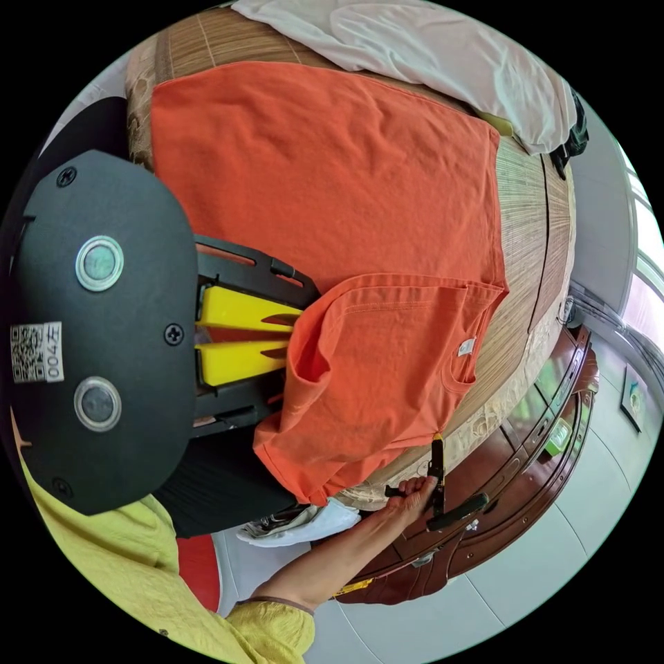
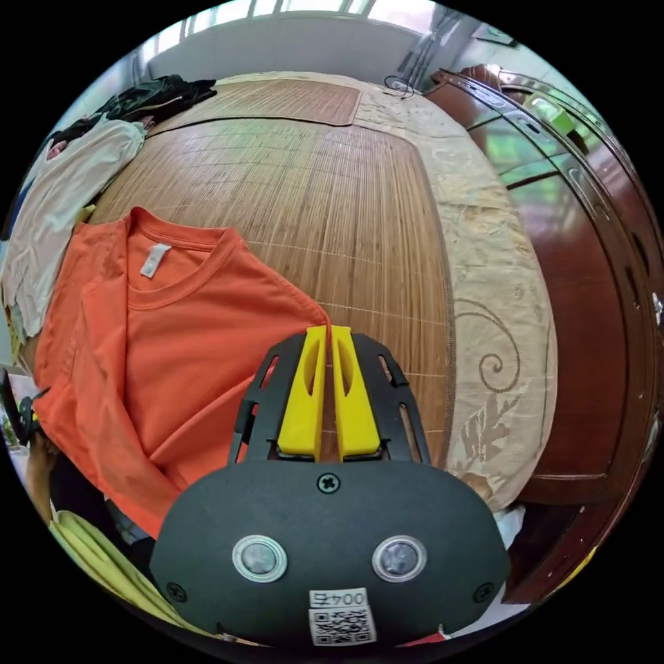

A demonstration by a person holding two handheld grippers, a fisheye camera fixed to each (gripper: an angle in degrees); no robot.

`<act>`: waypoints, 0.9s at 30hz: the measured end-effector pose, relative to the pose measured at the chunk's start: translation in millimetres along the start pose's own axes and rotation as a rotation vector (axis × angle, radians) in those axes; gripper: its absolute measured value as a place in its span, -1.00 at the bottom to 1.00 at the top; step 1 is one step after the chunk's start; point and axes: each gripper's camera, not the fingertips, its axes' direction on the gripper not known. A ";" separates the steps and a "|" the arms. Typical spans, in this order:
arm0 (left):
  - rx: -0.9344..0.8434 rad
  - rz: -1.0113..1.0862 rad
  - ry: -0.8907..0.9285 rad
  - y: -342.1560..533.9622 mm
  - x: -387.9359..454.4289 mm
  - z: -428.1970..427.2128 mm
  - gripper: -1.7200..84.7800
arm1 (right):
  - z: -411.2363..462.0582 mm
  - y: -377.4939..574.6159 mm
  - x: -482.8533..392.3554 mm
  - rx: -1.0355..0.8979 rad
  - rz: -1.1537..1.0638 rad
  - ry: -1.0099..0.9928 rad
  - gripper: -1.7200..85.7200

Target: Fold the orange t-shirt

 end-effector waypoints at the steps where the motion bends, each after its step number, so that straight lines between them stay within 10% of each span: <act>1: 0.001 -0.001 0.001 -1.3 -0.9 0.1 -0.95 | 4.3 1.6 3.8 -0.013 0.018 -0.050 -0.92; 8: 0.004 -0.006 0.010 -11.4 -9.0 0.3 -0.95 | -28.7 41.0 -0.8 0.147 0.204 -0.106 -0.78; 20: -0.011 -0.005 0.006 -37.1 -27.2 -3.6 -0.95 | -32.7 105.3 -88.8 0.080 -0.003 -0.041 -0.88; 27: -0.035 -0.062 0.101 -56.3 -55.8 -10.1 -0.93 | -148.0 203.8 -154.3 0.378 -0.231 -0.215 -0.82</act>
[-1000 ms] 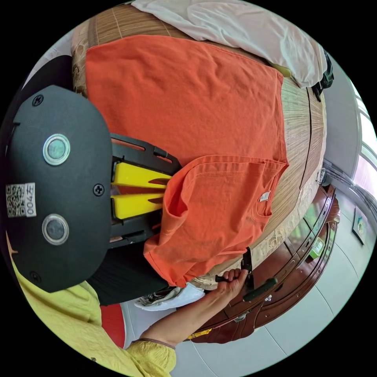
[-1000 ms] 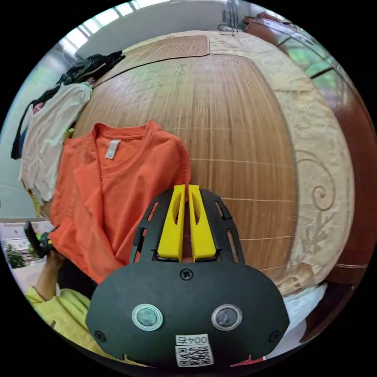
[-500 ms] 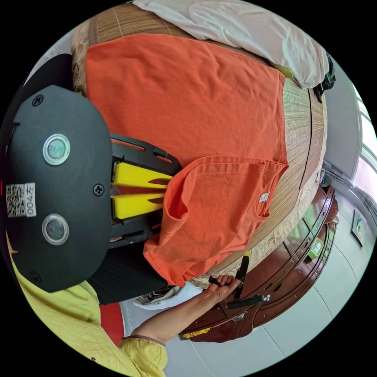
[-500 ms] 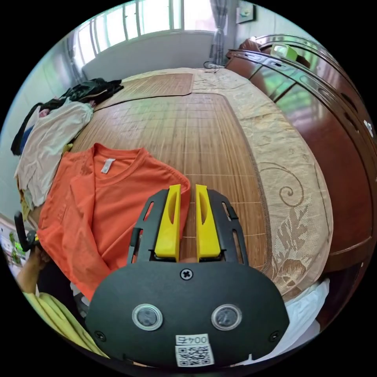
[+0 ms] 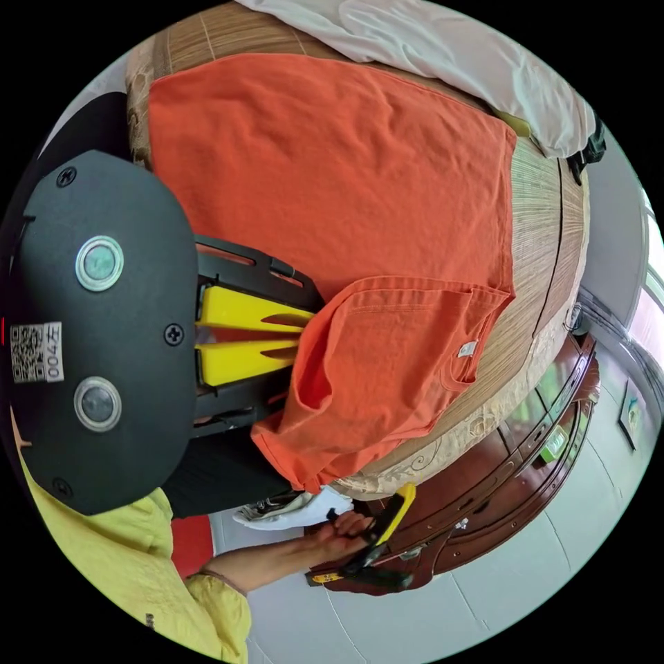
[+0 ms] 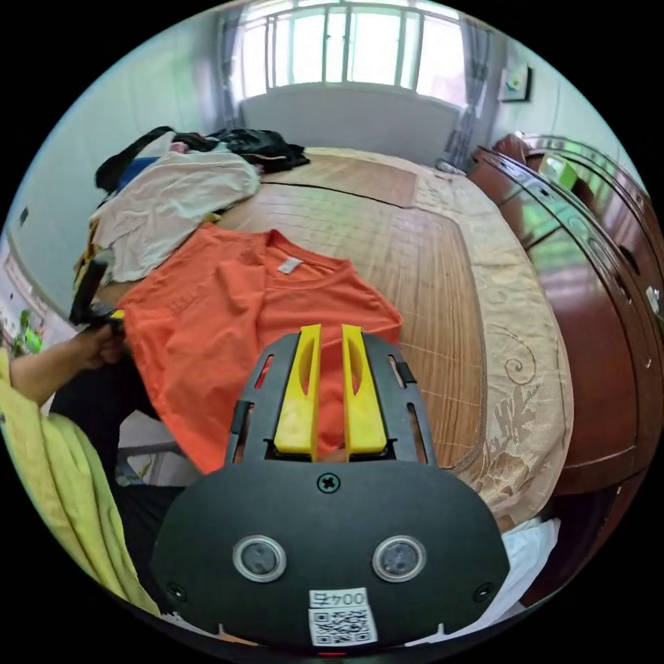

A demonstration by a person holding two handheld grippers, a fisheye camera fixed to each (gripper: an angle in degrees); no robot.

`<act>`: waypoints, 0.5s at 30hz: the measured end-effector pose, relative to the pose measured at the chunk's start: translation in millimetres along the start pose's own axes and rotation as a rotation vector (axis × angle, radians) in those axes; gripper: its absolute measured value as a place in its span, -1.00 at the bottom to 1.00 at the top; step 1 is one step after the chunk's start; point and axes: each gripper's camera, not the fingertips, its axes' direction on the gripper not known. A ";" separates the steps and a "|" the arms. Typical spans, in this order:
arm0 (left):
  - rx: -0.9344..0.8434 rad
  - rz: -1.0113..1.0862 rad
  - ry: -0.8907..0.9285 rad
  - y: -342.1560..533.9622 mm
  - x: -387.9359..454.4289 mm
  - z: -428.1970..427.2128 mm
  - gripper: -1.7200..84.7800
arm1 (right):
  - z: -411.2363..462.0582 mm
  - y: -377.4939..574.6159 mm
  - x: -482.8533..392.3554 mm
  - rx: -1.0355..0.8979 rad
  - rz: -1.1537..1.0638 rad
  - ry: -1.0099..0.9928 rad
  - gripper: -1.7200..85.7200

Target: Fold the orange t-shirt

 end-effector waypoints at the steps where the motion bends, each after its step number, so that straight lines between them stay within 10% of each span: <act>1: -0.007 -0.007 0.028 -3.2 -5.8 -2.5 -0.93 | -10.3 11.1 -25.0 0.011 -0.034 -0.036 -0.81; 15: -0.033 -0.159 0.490 -21.8 -84.2 -48.5 -0.68 | -49.9 86.2 -110.7 -0.087 -0.064 0.041 -0.78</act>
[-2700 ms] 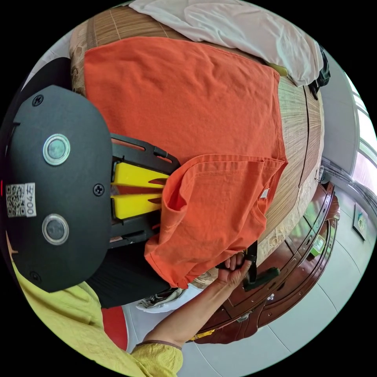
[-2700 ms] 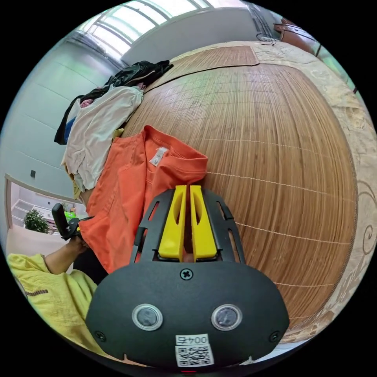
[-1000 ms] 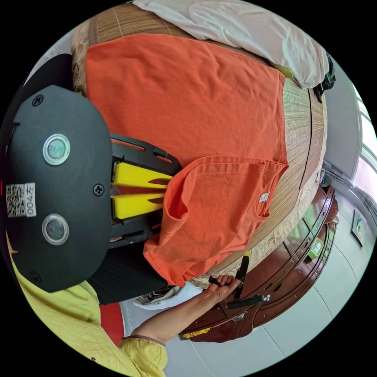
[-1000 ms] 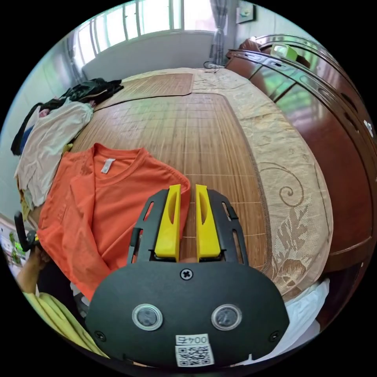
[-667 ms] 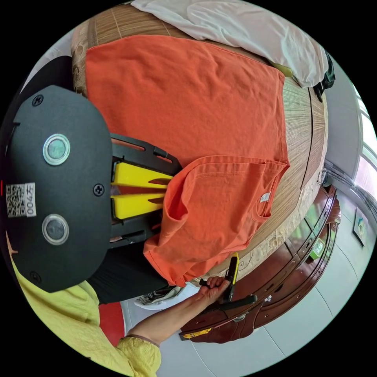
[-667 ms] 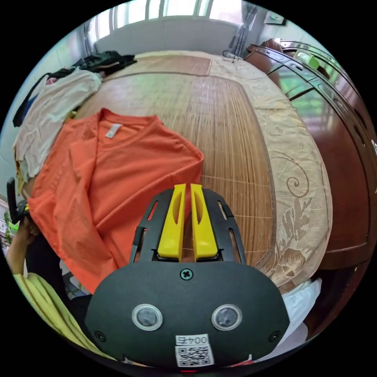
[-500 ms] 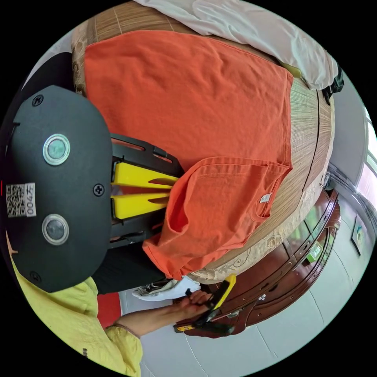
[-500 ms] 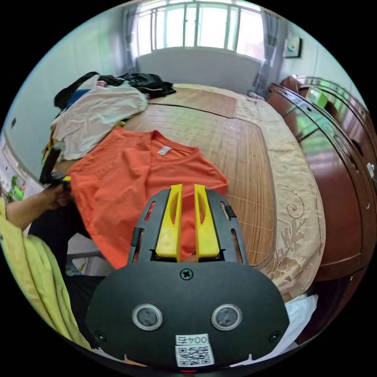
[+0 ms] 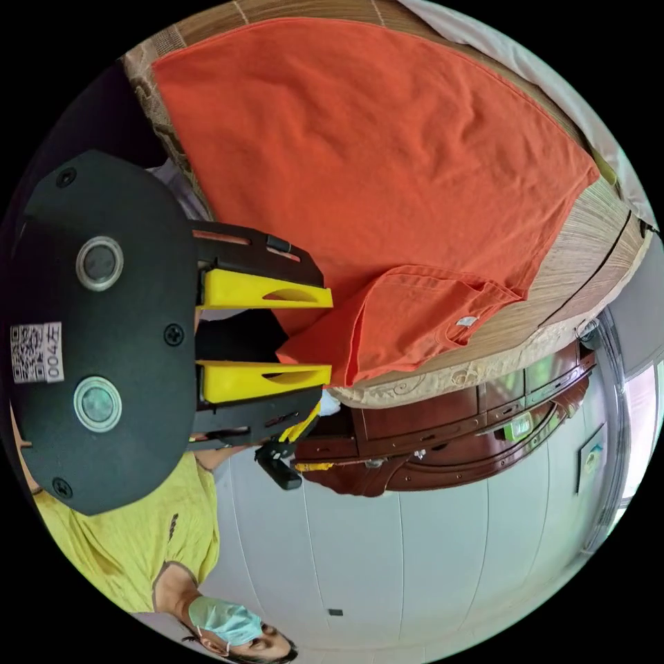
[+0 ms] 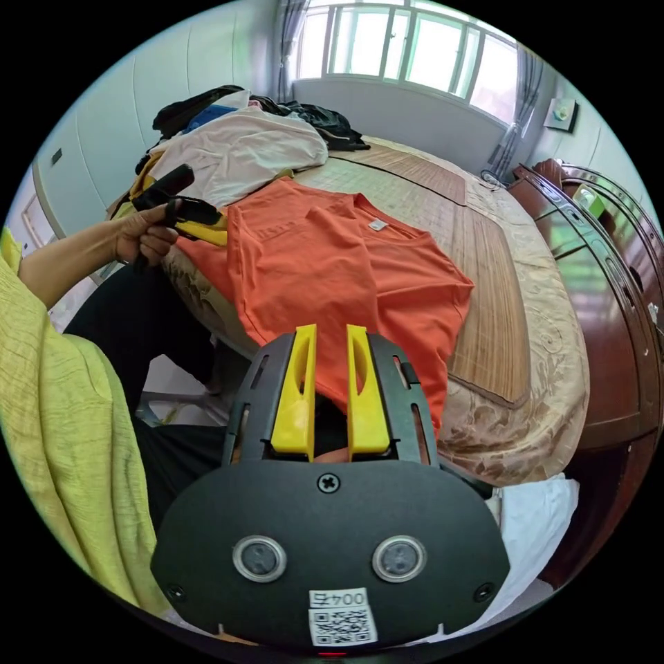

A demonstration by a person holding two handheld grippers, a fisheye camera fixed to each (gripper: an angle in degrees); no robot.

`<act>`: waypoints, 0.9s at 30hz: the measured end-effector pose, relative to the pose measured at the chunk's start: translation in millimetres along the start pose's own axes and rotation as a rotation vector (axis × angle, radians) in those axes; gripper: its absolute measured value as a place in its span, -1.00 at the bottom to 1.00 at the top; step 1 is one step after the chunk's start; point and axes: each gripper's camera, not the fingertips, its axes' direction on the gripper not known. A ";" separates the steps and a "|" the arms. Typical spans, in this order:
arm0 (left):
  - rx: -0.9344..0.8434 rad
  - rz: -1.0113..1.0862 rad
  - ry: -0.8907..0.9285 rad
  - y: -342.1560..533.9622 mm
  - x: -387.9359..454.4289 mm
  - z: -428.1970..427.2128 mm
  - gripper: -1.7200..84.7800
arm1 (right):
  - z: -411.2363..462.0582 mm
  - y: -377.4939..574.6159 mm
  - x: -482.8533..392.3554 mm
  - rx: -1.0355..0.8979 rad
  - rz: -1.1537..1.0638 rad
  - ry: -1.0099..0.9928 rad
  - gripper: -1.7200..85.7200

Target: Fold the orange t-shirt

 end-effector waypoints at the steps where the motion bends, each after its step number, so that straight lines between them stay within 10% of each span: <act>1: 0.004 0.001 0.030 -1.0 -0.7 -1.7 -0.65 | -7.7 9.1 5.3 -0.004 -0.002 0.006 -0.78; 9: -0.021 -0.046 -0.034 -5.6 -5.4 9.7 -0.55 | -31.6 33.9 17.8 -0.105 -0.133 0.069 -0.73; 20: 0.139 0.109 0.063 -43.2 61.9 -4.0 -0.91 | -46.7 28.8 55.1 -0.205 -0.263 0.013 -0.88; 27: 0.095 0.297 0.092 -127.3 157.0 36.7 -0.92 | -103.1 40.3 154.6 -0.020 0.083 -0.235 -0.97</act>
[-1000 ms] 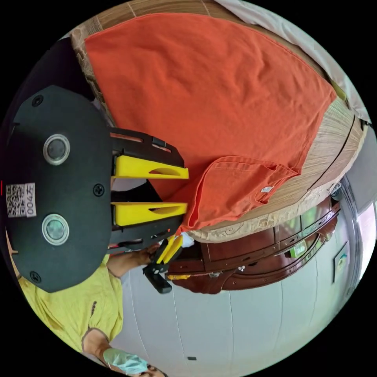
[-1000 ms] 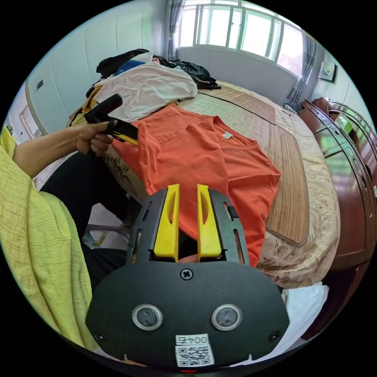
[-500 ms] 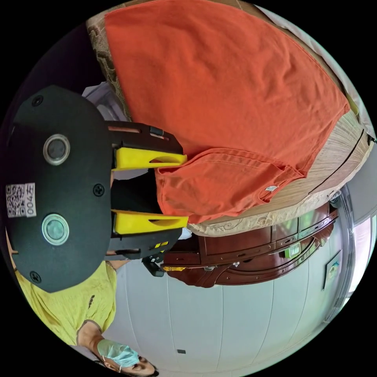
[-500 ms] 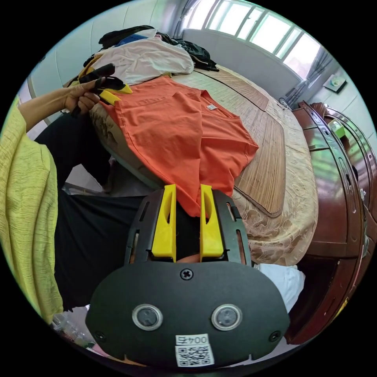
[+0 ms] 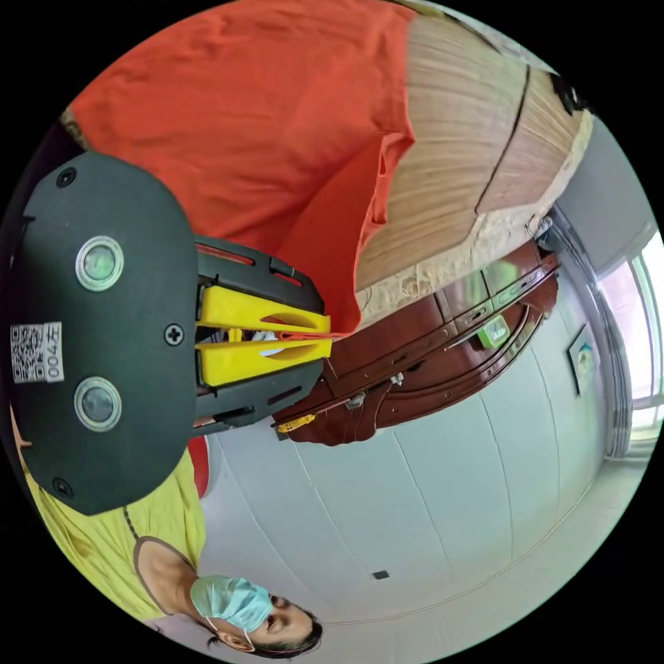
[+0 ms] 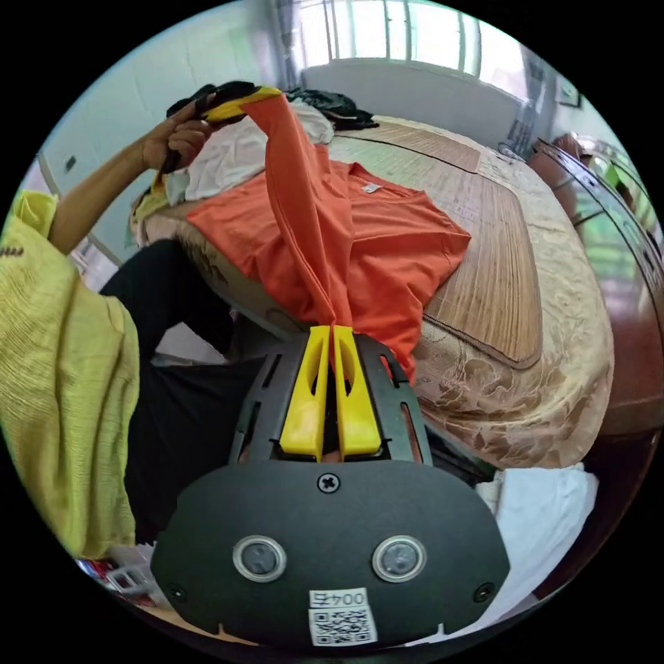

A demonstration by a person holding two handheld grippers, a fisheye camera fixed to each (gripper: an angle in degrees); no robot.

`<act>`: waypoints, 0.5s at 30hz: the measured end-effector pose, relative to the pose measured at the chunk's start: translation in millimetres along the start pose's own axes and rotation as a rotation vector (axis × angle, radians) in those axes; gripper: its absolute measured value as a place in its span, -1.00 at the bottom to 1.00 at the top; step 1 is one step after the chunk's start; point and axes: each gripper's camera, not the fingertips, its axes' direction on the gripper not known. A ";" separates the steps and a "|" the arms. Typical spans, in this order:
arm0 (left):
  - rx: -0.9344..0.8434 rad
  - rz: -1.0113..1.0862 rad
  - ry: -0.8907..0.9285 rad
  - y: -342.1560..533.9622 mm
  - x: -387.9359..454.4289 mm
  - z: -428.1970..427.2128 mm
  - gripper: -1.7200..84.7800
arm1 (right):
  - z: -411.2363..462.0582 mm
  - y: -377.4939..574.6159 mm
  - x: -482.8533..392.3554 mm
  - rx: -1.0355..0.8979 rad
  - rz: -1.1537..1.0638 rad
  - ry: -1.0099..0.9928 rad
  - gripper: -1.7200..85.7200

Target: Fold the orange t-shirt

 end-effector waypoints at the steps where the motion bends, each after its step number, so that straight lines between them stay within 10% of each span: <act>1: -0.026 0.021 -0.005 -19.1 7.0 17.6 -0.92 | -12.0 2.9 17.3 0.035 0.066 -0.038 -0.97; 15: -0.190 -0.272 -0.108 -96.3 -82.0 231.0 -0.78 | -69.1 56.8 185.4 0.205 0.732 -0.342 -0.92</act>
